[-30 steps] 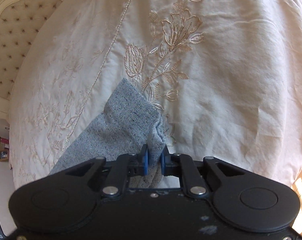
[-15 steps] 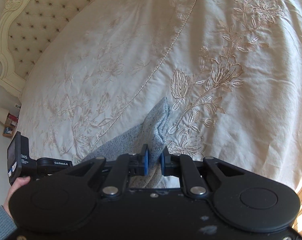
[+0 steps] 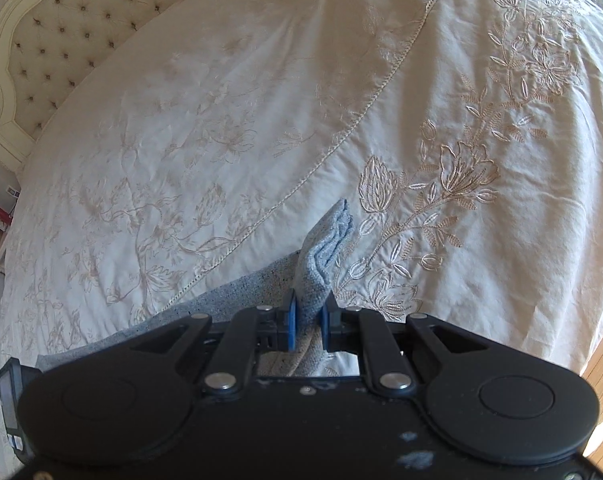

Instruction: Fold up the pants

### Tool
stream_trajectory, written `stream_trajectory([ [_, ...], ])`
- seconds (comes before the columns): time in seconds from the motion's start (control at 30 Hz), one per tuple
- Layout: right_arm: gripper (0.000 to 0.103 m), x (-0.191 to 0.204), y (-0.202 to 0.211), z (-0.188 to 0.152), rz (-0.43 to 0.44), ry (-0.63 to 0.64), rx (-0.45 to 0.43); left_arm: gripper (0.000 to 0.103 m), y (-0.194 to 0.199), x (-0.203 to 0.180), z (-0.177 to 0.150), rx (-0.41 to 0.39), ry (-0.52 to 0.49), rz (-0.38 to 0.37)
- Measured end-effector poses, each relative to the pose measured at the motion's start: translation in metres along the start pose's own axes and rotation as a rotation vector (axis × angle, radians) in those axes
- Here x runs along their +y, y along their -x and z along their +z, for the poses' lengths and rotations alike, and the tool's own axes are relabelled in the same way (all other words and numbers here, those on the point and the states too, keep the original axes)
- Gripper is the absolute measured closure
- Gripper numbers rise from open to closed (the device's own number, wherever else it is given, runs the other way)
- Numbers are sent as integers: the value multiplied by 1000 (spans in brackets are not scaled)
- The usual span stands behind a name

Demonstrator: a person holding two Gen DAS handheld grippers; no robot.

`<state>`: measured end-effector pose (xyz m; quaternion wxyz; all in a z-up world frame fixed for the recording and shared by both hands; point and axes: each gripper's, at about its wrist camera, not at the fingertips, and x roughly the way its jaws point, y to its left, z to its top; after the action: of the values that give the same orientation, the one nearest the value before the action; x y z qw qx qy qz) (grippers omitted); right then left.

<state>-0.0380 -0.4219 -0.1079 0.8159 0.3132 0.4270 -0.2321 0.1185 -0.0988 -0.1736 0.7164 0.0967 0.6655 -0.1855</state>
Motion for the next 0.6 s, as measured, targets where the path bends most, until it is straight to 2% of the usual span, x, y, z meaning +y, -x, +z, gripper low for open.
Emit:
stream_trajectory([
  [0.07, 90, 25, 11, -1, 1, 39, -29, 43, 20, 22, -1, -49, 5, 9],
  [0.17, 90, 86, 37, -8, 28, 161, -82, 43, 45, 66, -8, -98, 28, 17],
  [0.27, 90, 163, 58, -31, 90, 316, -126, 43, 55, 119, -14, -114, 66, 27],
  [0.33, 90, 217, 61, -58, 153, 412, -135, 43, 60, 152, -20, -117, 83, 52],
  [0.47, 90, 307, 25, -134, 232, 594, -85, 43, 58, 218, -32, -94, 142, 100],
  [0.6, 89, 361, -41, -218, 230, 714, 47, 43, 51, 261, -40, -77, 177, 132],
])
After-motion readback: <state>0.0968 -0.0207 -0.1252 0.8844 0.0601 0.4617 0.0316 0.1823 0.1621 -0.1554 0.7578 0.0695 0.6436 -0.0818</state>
